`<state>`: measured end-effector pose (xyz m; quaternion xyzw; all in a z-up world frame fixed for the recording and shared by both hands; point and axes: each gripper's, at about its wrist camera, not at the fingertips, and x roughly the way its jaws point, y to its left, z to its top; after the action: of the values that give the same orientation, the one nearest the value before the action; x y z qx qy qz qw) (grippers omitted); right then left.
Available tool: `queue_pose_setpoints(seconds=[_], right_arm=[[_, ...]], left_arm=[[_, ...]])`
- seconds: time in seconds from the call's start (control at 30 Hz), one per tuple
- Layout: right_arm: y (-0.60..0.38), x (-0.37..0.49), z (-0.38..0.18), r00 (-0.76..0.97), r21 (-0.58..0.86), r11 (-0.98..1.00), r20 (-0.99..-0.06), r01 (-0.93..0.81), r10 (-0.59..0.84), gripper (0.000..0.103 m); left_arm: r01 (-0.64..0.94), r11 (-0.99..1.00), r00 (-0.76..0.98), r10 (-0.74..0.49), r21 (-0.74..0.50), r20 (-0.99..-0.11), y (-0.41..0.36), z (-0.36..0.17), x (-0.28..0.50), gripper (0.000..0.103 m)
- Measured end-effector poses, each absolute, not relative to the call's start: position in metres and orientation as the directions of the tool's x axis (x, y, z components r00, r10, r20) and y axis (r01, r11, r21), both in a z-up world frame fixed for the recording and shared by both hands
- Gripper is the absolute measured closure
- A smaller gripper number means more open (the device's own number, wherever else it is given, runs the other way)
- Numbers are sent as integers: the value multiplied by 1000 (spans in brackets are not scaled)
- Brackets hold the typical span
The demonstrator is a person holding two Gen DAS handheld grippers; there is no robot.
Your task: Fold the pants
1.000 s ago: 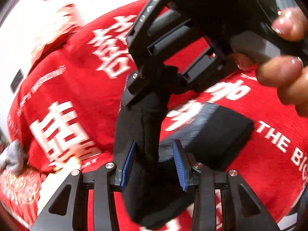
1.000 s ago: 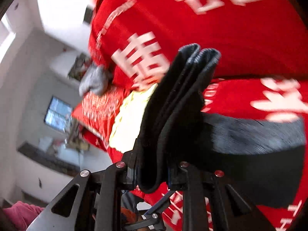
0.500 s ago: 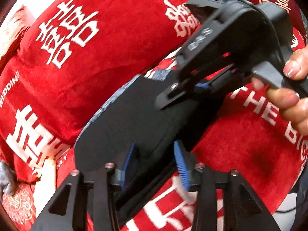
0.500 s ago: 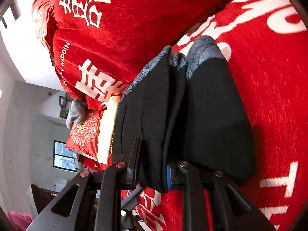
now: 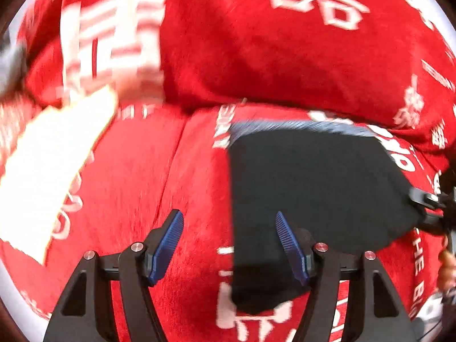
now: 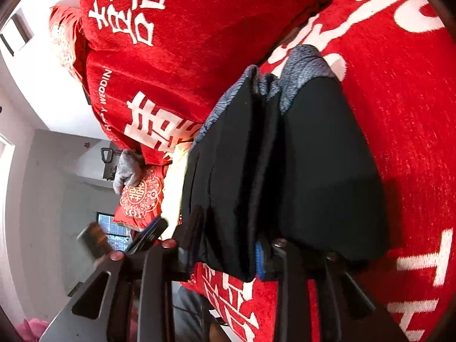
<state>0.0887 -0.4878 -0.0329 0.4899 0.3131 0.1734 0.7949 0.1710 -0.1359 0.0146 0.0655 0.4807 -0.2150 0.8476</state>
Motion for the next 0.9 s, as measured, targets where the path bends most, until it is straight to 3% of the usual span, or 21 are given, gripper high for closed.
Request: queue_pose_setpoints(seconds=[0.1, 0.17, 0.27, 0.33, 0.47, 0.57, 0.7, 0.8, 0.9], right_arm=[[-482, 92, -29, 739, 868, 495, -364, 48, 567, 63], [-479, 93, -26, 748, 863, 502, -375, 65, 547, 77], [-484, 88, -14, 790, 901, 433, -275, 13, 548, 86], [-485, 85, -3, 793, 907, 421, -233, -32, 563, 87], [-481, 81, 17, 780, 868, 494, -277, -48, 562, 87], [-492, 76, 8, 791, 862, 507, -306, -6, 529, 87], [-499, 78, -24, 764, 769, 623, -484, 139, 427, 87], [-500, 71, -36, 798, 803, 581, -433, 132, 419, 88], [-495, 70, -33, 805, 783, 604, -449, 147, 387, 85]], left_arm=[[401, 897, 351, -336, -184, -874, -127, -15, 181, 34], [392, 894, 338, -357, -214, -871, -127, -19, 184, 34], [414, 884, 339, -372, -218, -864, -131, -14, 176, 34], [444, 869, 337, -390, -220, -857, -137, -8, 168, 34], [502, 859, 401, -336, -102, -852, -160, 0, 154, 34], [497, 857, 386, -359, -137, -850, -166, 1, 154, 34], [507, 852, 377, -356, -132, -855, -174, -3, 150, 34], [497, 855, 371, -365, -149, -854, -172, -3, 150, 34], [481, 864, 374, -356, -149, -856, -168, -2, 153, 27]])
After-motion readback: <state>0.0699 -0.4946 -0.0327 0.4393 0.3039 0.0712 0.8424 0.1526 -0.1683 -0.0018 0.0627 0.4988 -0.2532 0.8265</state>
